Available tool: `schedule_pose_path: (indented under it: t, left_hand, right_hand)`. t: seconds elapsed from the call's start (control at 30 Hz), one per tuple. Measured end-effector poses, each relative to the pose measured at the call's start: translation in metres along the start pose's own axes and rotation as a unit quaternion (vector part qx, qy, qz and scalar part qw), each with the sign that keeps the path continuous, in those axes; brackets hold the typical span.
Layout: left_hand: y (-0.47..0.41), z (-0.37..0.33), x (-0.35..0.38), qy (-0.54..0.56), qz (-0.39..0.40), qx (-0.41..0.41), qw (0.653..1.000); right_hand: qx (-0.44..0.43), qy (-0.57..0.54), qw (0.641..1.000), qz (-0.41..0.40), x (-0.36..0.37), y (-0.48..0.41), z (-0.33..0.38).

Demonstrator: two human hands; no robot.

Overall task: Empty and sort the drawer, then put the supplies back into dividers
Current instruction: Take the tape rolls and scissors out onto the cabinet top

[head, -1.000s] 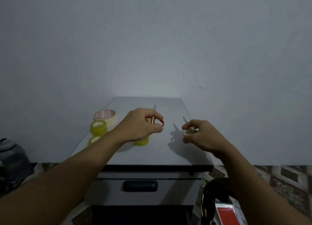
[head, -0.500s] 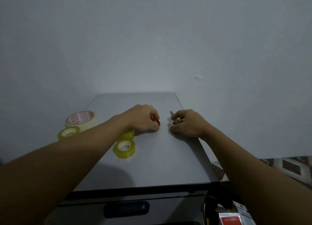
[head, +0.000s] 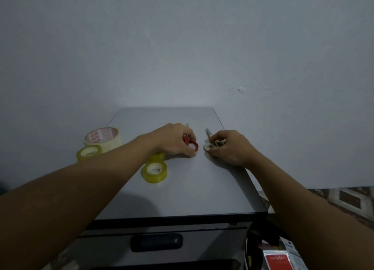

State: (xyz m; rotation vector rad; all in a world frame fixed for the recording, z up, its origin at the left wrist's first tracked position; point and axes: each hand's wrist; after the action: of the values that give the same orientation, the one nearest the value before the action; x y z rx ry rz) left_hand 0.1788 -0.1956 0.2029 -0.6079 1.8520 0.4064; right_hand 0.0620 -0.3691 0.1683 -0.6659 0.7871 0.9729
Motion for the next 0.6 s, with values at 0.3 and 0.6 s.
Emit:
schedule_pose_path:
  t: [0.3, 0.6]
  left_hand:
    - [0.031, -0.006, -0.02, 0.033, -0.071, 0.001, 0.997]
    - [0.131, -0.003, -0.04, 0.09, -0.131, 0.011, 0.987]
  right_hand:
    - [0.0, -0.02, 0.999, -0.033, -0.009, 0.023, 0.013]
    - [-0.053, -0.075, 0.994, -0.059, -0.028, 0.097, 0.05]
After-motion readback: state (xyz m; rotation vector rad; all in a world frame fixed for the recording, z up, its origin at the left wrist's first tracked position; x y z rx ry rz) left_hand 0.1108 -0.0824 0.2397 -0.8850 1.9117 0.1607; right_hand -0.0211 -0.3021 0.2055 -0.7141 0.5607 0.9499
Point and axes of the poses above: each hand's wrist, its own y-axis away from the middle knuckle, its own x-axis out of the palm, z = x × y, and after that the axes turned 1 degree about y, right-handed
